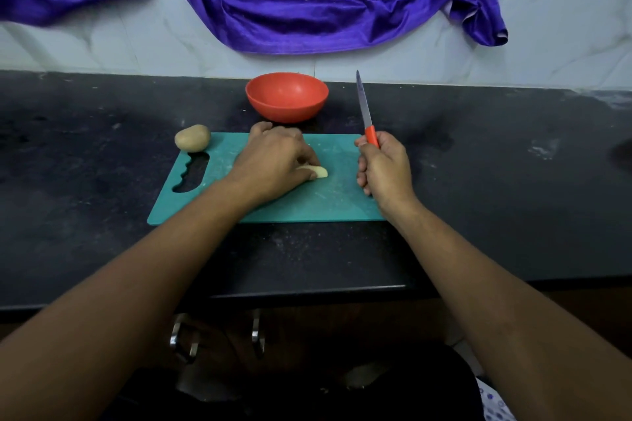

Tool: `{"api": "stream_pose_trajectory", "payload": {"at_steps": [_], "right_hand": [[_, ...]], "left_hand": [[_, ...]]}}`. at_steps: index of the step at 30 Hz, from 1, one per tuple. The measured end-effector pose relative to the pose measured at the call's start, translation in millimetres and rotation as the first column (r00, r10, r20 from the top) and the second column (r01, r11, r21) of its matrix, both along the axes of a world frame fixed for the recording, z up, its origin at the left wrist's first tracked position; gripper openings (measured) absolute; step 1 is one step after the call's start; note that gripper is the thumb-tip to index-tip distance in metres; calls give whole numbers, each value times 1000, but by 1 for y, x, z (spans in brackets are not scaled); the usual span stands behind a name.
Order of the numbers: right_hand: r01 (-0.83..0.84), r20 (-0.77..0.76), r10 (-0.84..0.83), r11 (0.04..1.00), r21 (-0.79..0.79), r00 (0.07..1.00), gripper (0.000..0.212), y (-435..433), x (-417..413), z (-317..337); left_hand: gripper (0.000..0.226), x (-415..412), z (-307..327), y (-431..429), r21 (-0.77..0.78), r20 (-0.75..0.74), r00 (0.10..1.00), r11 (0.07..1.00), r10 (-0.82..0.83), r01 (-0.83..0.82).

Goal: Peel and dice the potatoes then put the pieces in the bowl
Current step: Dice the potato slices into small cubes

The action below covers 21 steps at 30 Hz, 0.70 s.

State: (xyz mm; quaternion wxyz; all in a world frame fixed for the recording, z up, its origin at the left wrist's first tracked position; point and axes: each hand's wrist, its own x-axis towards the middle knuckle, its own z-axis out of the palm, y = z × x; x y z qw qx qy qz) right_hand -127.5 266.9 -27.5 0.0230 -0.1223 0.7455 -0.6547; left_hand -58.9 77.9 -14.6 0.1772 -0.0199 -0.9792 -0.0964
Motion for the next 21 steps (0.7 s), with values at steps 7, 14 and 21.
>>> {"api": "stream_pose_trajectory", "payload": {"at_steps": [7,14,21], "right_hand": [[4,-6,-4,1000,10,1000,21,1,3,2],[1,-15,-1,999,51,1000,27,-1,0,1],[-9,-153,93,878,479,984,14,6,1,5]], "left_hand": [[26,-6,-1,2,-15,-42,998,999,48,-48],[18,-16,-11,27,66,-160,983,995,87,-77],[31,-10,-21,19,109,-213,966,986,149,-128]]}}
